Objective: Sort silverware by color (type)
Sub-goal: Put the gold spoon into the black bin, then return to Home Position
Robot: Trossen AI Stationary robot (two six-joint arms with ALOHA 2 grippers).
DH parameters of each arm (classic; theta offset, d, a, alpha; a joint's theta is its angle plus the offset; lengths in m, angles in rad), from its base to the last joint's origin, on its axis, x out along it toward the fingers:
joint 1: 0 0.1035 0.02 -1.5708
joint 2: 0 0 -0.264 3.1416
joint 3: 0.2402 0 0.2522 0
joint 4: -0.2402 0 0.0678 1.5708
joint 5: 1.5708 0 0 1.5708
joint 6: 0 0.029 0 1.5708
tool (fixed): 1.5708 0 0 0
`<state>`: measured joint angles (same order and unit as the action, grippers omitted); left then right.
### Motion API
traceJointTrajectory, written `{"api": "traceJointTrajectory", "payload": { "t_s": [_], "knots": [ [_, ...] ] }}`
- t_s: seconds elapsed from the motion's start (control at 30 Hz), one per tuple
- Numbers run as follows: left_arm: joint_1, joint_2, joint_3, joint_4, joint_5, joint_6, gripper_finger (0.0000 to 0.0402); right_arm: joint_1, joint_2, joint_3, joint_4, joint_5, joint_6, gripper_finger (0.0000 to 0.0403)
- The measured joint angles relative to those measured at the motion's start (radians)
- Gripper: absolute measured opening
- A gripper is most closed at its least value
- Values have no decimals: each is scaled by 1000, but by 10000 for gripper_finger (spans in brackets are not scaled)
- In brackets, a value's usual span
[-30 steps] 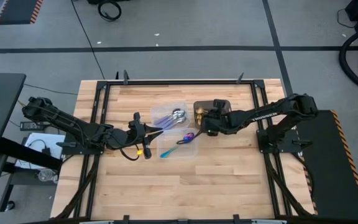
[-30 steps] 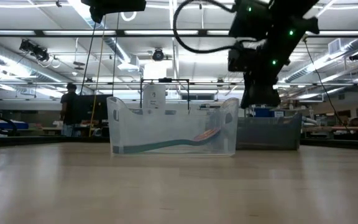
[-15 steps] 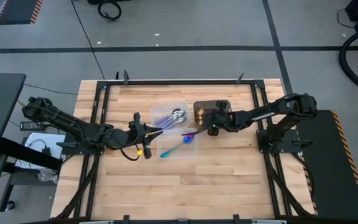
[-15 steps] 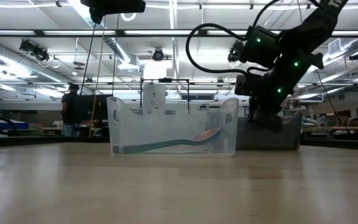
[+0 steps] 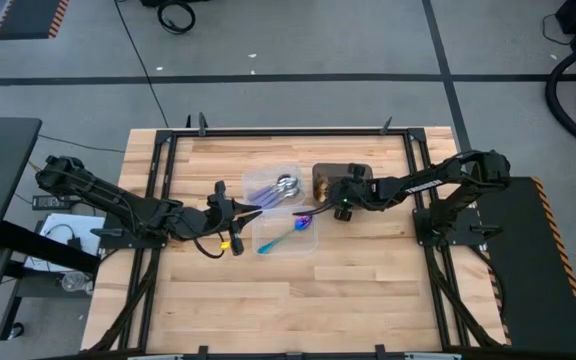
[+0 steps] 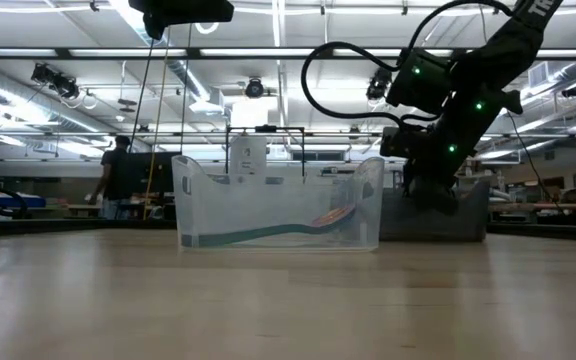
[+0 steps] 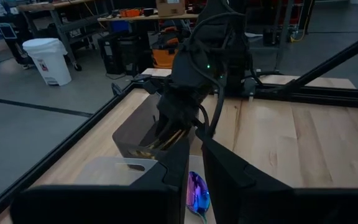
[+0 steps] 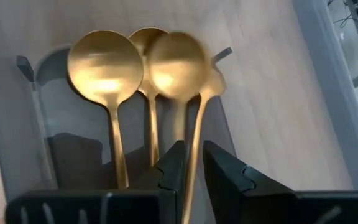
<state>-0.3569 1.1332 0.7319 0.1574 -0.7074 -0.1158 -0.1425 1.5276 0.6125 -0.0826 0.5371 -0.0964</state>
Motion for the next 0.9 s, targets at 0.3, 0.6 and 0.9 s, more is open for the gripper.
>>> {"api": "traceJointTrajectory", "payload": {
  "t_s": [0.3, 0.6, 0.9],
  "knots": [
    [0, 0, 0, 0, 0, 1, 55, -13, -2, 0, -4, -35, 19, 99],
    [0, 0, 0, 1, -7, -9, 55, -16, -150, 0, -36, -40, 22, 129],
    [0, 0, 0, 2, -7, -15, 55, -16, -407, 0, -109, -200, 81, 130]
  ]
}}
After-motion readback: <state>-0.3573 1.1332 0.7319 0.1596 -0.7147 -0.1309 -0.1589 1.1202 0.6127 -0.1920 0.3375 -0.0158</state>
